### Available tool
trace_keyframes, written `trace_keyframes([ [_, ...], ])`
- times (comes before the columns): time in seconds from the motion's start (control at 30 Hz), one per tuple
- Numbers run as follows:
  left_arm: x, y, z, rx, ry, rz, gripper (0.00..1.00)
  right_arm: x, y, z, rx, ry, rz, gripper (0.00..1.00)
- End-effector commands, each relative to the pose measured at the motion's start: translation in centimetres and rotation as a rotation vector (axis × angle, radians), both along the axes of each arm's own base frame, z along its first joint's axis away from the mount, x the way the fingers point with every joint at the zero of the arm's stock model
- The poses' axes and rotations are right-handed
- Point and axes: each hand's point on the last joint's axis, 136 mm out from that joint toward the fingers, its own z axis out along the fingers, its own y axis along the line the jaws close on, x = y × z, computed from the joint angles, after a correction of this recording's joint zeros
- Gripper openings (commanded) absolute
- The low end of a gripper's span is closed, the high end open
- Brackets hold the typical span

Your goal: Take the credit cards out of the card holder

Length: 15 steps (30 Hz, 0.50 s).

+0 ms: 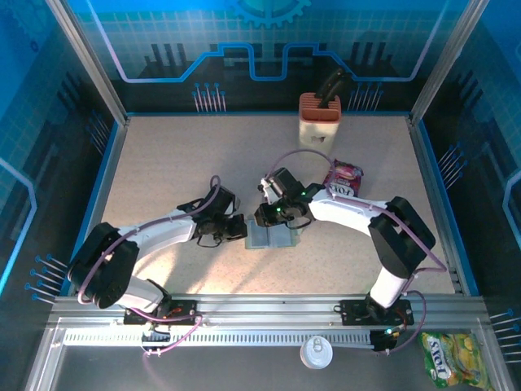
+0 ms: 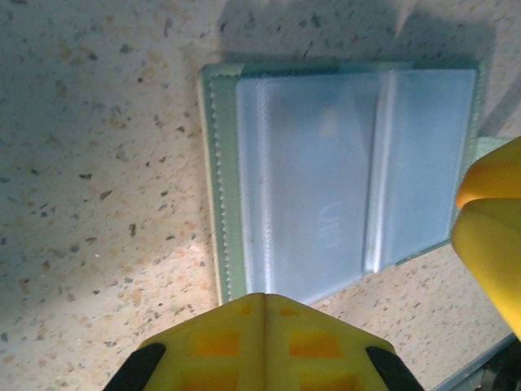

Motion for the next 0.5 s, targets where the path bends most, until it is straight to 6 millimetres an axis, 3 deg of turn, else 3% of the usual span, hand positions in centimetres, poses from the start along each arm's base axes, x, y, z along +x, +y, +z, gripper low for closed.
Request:
trace_keyframes([
  [0.0,-0.1,-0.7,0.1,-0.01,0.033,-0.063,0.01,-1.3,0.7,-1.1,0.018,0.125,0.005,0.19],
  [0.27,0.5,-0.9,0.0,0.002,0.028,-0.096,0.0,-1.5,1.3,-1.6,0.015,0.191,0.039,0.21],
  [0.47,0.4,-0.4,-1.2,0.029,0.056,-0.091,0.0,-1.7,1.0,-2.1,0.003,0.208,0.02,0.25],
])
